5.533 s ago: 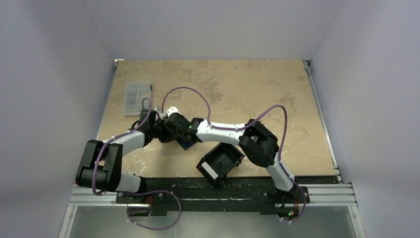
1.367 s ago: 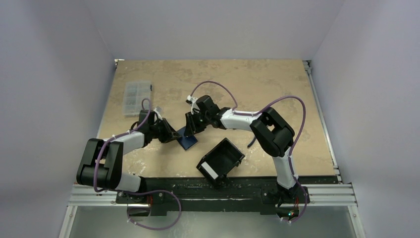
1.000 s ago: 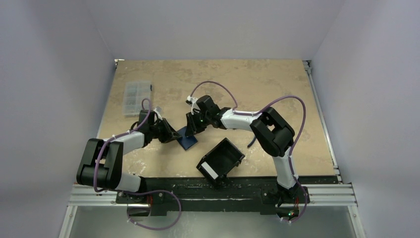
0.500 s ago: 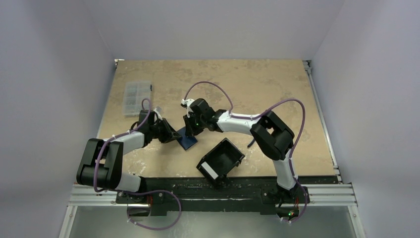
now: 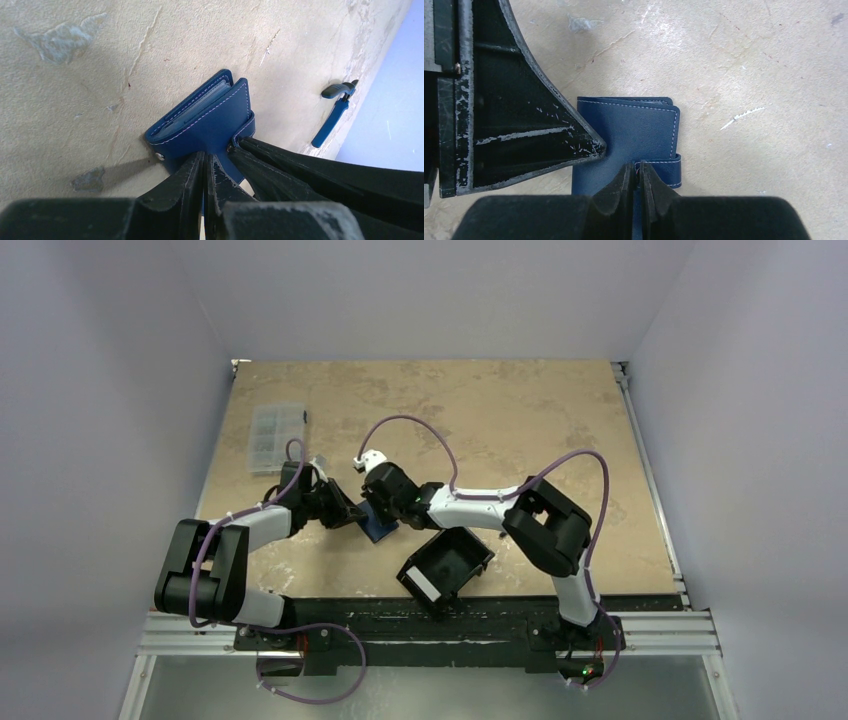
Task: Put the credit cards into the card holder
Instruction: Close the card holder at the center of the board.
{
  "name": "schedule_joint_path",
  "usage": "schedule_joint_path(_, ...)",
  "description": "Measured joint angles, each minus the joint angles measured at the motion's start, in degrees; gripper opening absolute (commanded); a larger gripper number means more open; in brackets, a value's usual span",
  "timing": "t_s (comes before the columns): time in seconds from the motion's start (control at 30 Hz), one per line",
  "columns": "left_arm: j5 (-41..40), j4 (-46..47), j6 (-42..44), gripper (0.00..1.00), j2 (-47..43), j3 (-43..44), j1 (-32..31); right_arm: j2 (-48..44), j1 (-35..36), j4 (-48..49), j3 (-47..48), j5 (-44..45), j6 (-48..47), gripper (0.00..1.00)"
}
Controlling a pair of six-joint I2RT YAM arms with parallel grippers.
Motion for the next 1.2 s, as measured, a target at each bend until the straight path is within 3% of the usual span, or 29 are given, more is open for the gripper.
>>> schedule_joint_path(0.37, 0.17, 0.44, -0.02, 0.08, 0.00, -0.28, 0.15, 1.14, 3.58, 0.13, 0.42, 8.50, -1.22, 0.00)
schedule_joint_path(0.77, 0.22, 0.15, -0.02, 0.08, -0.20, -0.42, 0.33, 3.06, 4.13, -0.33, 1.05, 7.10, -3.13, 0.00)
schedule_joint_path(1.2, -0.85, -0.83, 0.00, 0.08, -2.10, -1.40, 0.63, 3.37, 4.11, 2.58, -0.28, 4.87, -2.78, 0.21)
